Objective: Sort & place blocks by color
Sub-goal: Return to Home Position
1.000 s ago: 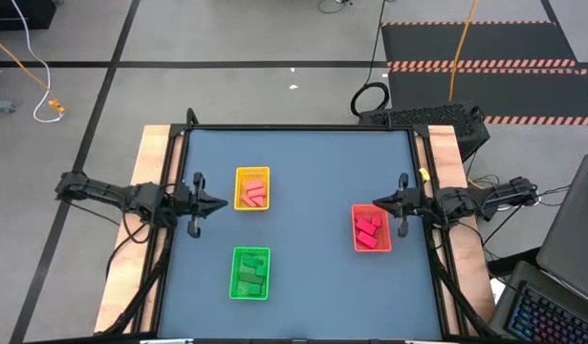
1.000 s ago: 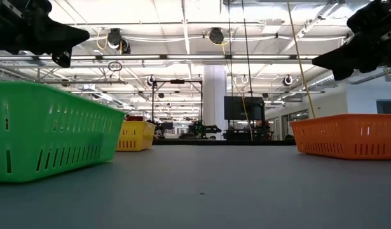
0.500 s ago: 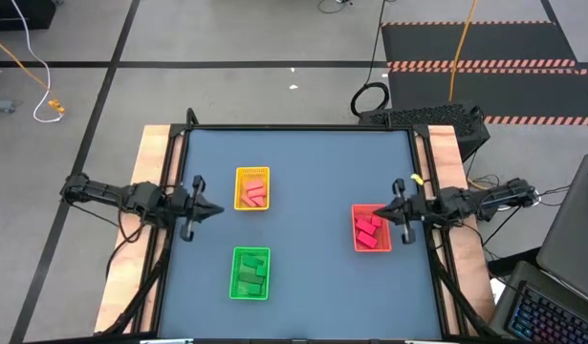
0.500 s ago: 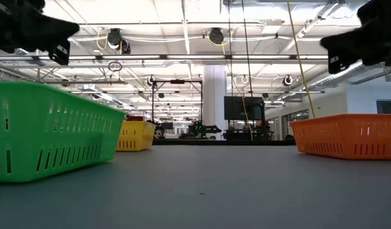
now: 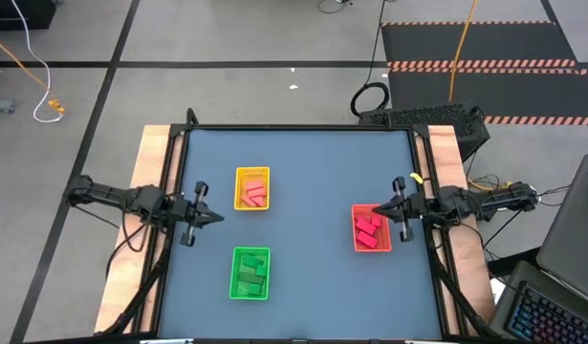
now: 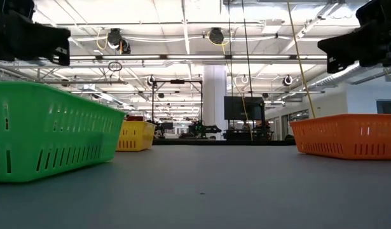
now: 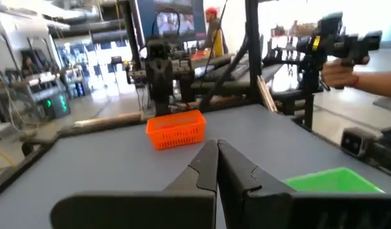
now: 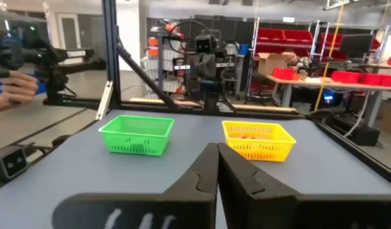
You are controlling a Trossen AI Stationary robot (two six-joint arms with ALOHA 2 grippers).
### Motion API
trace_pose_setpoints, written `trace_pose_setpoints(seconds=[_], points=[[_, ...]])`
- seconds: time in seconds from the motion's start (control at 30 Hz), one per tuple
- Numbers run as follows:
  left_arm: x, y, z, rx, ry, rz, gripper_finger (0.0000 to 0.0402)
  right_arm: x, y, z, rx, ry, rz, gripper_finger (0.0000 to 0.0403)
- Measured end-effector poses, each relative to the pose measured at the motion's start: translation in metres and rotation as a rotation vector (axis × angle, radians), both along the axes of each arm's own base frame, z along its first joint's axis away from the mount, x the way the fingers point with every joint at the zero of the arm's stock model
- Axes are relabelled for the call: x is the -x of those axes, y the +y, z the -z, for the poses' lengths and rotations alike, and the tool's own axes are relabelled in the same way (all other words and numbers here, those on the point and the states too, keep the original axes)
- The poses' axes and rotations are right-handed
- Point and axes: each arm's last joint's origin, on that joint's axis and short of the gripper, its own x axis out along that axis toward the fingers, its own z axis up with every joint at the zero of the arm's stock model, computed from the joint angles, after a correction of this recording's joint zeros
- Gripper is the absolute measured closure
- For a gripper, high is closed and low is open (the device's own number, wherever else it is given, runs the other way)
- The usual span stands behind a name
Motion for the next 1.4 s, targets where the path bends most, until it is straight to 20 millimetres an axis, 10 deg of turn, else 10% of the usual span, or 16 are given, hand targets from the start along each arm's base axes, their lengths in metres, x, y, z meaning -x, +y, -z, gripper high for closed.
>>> trace_pose_setpoints(seconds=[1.4], points=[[0.001,0.017,0.000,0.064,0.004,-0.108,0.0382,-0.001,-0.009,0.003,-0.003,0.027,0.024,0.0403]])
